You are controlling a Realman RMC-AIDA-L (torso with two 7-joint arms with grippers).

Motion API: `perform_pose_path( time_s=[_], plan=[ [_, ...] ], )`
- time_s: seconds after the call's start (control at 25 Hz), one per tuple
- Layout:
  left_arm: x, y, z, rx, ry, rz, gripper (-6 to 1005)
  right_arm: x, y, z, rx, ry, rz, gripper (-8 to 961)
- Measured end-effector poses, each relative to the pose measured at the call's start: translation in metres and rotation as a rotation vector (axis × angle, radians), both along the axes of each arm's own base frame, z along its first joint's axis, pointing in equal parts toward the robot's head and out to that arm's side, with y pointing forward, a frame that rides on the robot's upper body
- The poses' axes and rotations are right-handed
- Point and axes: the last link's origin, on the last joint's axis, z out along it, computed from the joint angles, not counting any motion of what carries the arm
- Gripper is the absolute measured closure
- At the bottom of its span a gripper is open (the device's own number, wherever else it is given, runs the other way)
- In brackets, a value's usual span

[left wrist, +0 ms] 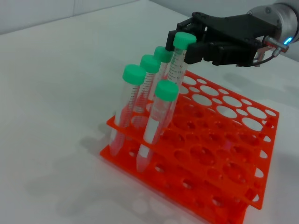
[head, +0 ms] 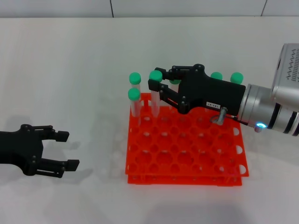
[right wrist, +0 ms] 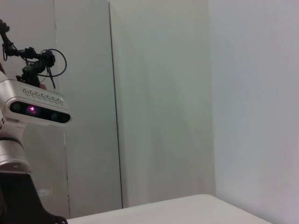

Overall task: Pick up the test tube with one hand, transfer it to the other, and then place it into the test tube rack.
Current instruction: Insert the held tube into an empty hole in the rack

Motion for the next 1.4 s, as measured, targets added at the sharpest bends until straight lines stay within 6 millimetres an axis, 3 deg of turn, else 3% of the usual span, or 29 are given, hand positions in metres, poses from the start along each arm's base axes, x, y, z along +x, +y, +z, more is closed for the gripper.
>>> perform_pose_path(
  time_s=[1.4],
  plan=[
    [-0.0012,-0.0010,-0.0002,0.001,0.003,-0.006,115,0.0017,-0.0060,-0.0028,-0.009,-0.006,0.016,679]
  ],
)
